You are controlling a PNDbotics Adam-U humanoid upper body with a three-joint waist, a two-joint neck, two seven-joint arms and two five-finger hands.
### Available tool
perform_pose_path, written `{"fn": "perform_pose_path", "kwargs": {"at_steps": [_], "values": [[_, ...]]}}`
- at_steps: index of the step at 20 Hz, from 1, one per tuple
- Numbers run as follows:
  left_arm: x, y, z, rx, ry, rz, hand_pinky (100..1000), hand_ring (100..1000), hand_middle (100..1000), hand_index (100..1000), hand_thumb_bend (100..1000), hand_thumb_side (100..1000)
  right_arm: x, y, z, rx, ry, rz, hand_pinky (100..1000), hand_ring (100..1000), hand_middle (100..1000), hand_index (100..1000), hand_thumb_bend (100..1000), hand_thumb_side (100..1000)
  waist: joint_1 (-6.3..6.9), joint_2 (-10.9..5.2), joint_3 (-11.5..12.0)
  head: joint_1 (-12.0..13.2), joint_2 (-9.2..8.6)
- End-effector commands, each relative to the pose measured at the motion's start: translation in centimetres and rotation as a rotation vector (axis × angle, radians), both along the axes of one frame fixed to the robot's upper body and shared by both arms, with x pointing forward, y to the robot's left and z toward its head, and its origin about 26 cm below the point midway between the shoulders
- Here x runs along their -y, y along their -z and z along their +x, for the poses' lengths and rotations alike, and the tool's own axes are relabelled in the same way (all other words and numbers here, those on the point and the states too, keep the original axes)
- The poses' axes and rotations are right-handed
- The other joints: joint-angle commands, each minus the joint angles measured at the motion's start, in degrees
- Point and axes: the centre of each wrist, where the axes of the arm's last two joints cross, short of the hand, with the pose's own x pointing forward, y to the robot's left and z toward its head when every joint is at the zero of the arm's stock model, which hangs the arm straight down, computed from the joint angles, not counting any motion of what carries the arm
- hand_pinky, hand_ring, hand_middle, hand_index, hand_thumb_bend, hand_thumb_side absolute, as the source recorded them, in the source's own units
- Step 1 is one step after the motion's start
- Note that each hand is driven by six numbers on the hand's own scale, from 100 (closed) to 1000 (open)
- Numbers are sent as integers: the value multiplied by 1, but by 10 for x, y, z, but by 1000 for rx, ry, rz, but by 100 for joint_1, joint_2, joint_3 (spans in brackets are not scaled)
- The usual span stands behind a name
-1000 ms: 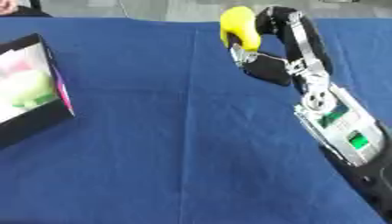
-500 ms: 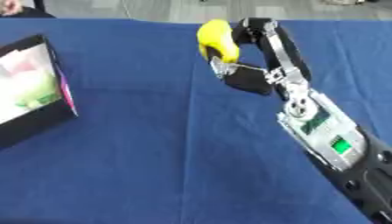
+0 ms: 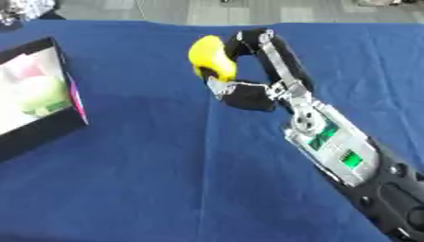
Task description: Pick up the objects with one hand, pass them to the other hand, and then place them into the box on the other side of the table.
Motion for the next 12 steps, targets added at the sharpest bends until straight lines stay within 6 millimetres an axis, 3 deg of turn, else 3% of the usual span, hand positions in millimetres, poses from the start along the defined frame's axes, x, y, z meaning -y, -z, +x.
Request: {"fn": "perform_pose_path", "kwargs": {"at_steps": [1, 6, 12], "values": [[8, -5, -5, 9, 17, 43, 922, 815, 803, 869, 100, 855, -2, -7, 0, 41, -15, -18, 780, 638, 376, 467, 239, 100, 75, -215, 16, 3, 31], [19, -1, -8, 16, 29, 78, 923, 819, 807, 871, 100, 842, -7, -9, -2, 58, -39, -36, 781, 637, 377, 467, 239, 100, 79, -211, 57, 7, 31], [28, 4, -9, -8, 23, 81, 929, 819, 807, 871, 100, 891, -12, -8, -2, 83, -51, -57, 782, 636, 378, 467, 240, 100, 76, -191, 113, 5, 31]]}}
